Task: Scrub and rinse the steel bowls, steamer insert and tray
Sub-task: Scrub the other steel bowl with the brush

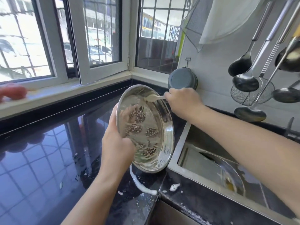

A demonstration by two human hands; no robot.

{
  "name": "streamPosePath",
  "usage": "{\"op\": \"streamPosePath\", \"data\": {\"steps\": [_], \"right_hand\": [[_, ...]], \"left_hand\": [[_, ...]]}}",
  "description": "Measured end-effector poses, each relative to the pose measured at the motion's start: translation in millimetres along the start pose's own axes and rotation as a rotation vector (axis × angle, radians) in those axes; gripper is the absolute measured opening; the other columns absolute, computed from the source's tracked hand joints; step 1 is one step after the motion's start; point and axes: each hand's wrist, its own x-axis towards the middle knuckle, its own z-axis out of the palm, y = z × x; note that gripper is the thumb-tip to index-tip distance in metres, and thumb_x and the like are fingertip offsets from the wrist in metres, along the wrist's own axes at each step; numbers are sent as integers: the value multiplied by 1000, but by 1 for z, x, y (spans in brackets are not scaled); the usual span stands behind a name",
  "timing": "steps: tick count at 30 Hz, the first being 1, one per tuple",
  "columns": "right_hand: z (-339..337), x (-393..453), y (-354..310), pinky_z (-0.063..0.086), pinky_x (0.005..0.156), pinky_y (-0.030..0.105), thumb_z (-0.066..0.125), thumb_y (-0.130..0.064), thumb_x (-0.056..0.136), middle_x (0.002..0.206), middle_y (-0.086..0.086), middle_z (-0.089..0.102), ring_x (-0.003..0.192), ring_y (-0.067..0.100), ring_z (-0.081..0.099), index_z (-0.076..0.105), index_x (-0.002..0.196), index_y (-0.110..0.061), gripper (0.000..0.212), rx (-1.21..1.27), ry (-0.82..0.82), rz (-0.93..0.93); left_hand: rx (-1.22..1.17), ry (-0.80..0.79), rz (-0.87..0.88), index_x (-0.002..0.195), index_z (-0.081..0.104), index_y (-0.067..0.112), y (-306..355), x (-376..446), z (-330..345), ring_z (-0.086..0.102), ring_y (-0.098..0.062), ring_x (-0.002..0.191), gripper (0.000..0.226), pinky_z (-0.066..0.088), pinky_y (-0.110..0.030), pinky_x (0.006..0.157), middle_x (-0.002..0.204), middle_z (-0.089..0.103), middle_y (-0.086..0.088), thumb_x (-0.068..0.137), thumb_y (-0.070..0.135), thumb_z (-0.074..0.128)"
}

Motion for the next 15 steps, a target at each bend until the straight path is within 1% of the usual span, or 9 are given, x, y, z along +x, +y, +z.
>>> {"op": "streamPosePath", "data": {"steps": [1, 3, 4, 6, 9, 10, 12, 13, 15], "right_hand": [[-2, 1, 3, 37, 53, 34, 45, -11, 97, 96, 3, 64, 78, 31, 68, 64, 106, -15, 21, -27, -9, -7], [2, -10, 8, 43, 58, 35, 47, -14, 97, 99, 3, 66, 84, 31, 68, 66, 106, -17, 22, -26, -86, 13], [4, -23, 5, 46, 61, 35, 48, -15, 96, 100, 4, 66, 86, 30, 67, 68, 106, -18, 22, -16, -175, 30], [7, -56, -11, 47, 65, 35, 49, -14, 94, 101, 6, 67, 87, 30, 66, 69, 104, -17, 23, 81, -398, 61], [4, -93, -37, 49, 69, 35, 47, -12, 90, 100, 11, 65, 79, 31, 59, 60, 86, -16, 14, 315, -687, 84], [3, -90, -34, 50, 69, 35, 47, -12, 90, 96, 10, 62, 77, 30, 55, 57, 84, -16, 12, 339, -699, 98], [4, -69, -15, 45, 66, 34, 50, -15, 91, 89, 6, 57, 77, 29, 55, 64, 95, -15, 15, 252, -569, 134], [6, -56, -4, 42, 66, 34, 51, -17, 93, 91, 6, 59, 80, 30, 58, 67, 103, -16, 20, 193, -456, 157], [10, -40, 14, 39, 65, 34, 50, -20, 97, 100, 6, 64, 89, 31, 63, 69, 111, -18, 23, 124, -293, 178]], "left_hand": [[0, -1, 0, 148, 37, 61, 1, 0, 0, 65, 15, 79, 79, 47, -8, 50, 122, 68, 25, 102, -1, 54], [-3, -13, -7, 148, 36, 62, 0, 0, 1, 65, 14, 82, 84, 47, -9, 49, 130, 66, 20, 100, -4, 56], [-7, -22, -10, 149, 34, 62, -2, 1, 2, 64, 16, 84, 89, 47, -7, 49, 135, 63, 19, 98, -6, 60], [3, -36, -1, 149, 31, 64, -2, 1, 3, 61, 17, 95, 99, 46, -3, 55, 141, 59, 21, 92, -9, 65], [40, -44, 36, 150, 31, 63, 2, -1, 6, 59, 10, 115, 107, 42, 4, 65, 146, 54, 24, 86, -15, 67], [38, -44, 42, 151, 31, 62, 3, -2, 7, 60, 11, 113, 107, 42, 4, 62, 147, 53, 24, 86, -16, 67], [14, -44, 50, 152, 32, 58, 6, -7, 8, 61, 21, 97, 103, 45, -4, 50, 143, 57, 24, 89, -17, 62], [5, -42, 51, 153, 32, 57, 7, -9, 7, 63, 20, 90, 100, 48, -11, 46, 135, 61, 27, 91, -17, 57], [10, -38, 45, 153, 31, 58, 7, -11, 6, 67, 6, 79, 96, 49, -27, 44, 117, 65, 38, 94, -14, 53]]}}
